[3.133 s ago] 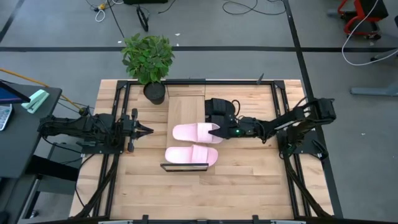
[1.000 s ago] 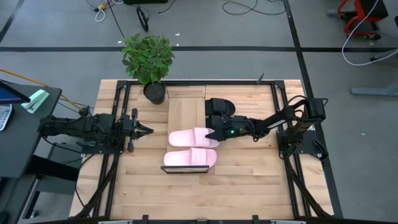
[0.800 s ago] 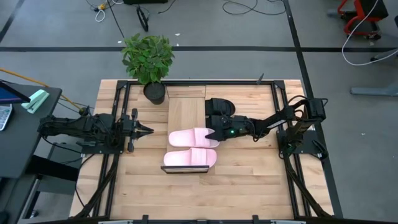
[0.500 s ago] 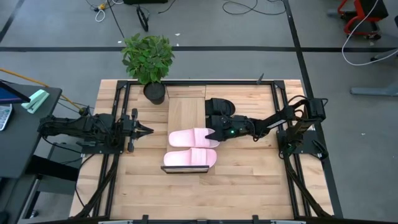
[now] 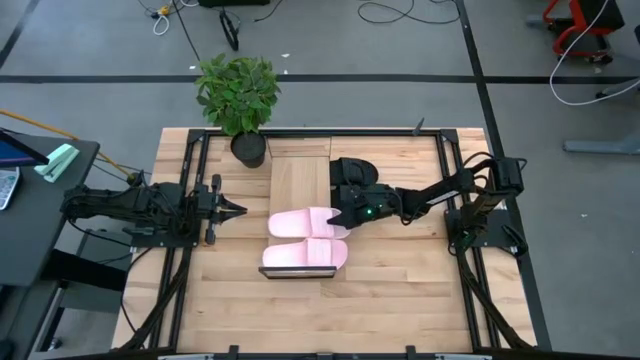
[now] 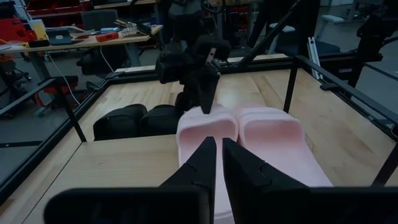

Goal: Pick and place slides into the shelf
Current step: Put the pink slipper on the shelf

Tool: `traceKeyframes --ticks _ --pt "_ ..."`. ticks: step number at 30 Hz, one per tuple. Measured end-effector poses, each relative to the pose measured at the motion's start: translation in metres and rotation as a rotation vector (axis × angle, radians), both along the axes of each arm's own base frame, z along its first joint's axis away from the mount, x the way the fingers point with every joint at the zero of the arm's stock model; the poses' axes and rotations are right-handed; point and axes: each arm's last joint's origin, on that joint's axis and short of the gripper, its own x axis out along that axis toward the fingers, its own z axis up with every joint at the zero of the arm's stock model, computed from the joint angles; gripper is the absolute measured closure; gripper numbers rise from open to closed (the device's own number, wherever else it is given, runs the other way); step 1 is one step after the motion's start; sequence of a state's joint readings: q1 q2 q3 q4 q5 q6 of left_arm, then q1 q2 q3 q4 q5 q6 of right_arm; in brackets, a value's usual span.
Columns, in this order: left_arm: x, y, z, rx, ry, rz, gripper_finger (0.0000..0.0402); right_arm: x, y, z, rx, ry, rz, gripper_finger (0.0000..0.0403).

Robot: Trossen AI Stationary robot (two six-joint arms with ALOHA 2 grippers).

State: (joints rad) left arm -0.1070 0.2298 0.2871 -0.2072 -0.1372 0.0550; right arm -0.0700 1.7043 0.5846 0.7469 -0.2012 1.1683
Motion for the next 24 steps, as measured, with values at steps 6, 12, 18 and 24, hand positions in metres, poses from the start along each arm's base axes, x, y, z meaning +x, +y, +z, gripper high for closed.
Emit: traceKeyframes --ticks 6,12,18,24 --pt "0.0000 0.0000 0.0000 0.000 0.000 0.000 0.0373 -0.0011 0.0002 -0.0018 0.002 0.027 0.005 0.0374" --pt "0.0000 0.0000 0.0000 0.000 0.000 0.000 0.0363 -0.0013 0.0004 -0.0023 0.003 0.030 0.008 0.0356" --pt "0.0000 0.0000 0.0000 0.000 0.000 0.000 0.0364 -0.0012 0.0006 -0.0024 0.008 0.027 0.010 0.0324" --pt "0.0000 0.0000 0.0000 0.000 0.000 0.000 0.0371 -0.0017 0.0009 0.0004 0.015 0.014 0.019 0.0295"
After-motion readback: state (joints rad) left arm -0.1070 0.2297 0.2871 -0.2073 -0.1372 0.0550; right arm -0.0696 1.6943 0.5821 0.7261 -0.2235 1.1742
